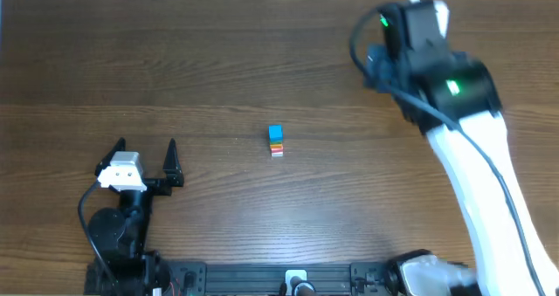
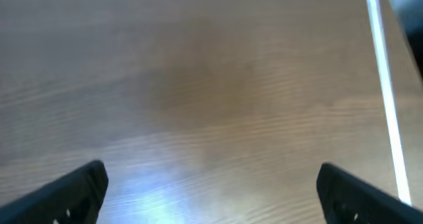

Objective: Stack Cubes

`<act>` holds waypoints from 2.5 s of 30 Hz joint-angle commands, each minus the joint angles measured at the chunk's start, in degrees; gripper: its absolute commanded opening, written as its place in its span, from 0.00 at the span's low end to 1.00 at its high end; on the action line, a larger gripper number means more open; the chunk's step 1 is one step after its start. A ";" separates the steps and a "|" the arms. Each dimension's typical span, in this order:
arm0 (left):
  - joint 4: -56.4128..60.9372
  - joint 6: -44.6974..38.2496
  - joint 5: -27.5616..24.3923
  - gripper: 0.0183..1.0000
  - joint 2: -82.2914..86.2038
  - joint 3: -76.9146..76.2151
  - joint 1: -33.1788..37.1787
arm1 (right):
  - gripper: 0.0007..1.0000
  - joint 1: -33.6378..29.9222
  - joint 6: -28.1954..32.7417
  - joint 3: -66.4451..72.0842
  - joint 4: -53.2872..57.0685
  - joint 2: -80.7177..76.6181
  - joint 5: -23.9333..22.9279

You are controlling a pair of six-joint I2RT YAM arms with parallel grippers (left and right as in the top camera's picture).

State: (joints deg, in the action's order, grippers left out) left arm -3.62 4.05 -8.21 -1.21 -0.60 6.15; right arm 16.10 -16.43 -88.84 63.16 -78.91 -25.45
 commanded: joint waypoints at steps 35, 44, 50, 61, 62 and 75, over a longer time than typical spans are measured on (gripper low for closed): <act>-0.02 -0.83 -0.52 1.00 0.46 0.26 0.31 | 0.99 -18.25 11.37 86.99 -55.52 78.51 25.49; -0.04 -0.83 -0.52 1.00 0.46 0.26 0.31 | 0.99 -18.47 11.37 87.03 -55.69 78.58 25.18; -0.04 -0.83 -0.52 1.00 0.46 0.26 0.31 | 0.99 -18.47 11.37 87.03 -55.69 78.53 25.20; -0.04 -0.83 -0.52 1.00 0.46 0.26 0.31 | 0.99 -18.47 11.37 87.03 -55.67 78.53 25.20; -0.04 -0.83 -0.52 1.00 0.46 0.26 0.31 | 0.99 -18.47 11.37 87.03 -55.69 78.53 25.20; -0.04 -0.83 -0.52 1.00 0.46 0.26 0.31 | 0.99 -18.47 11.37 87.03 -55.67 78.53 25.20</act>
State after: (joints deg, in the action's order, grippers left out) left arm -3.62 4.05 -8.21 -1.17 -0.60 6.15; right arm -1.96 -5.54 -2.44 7.68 -0.89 -0.89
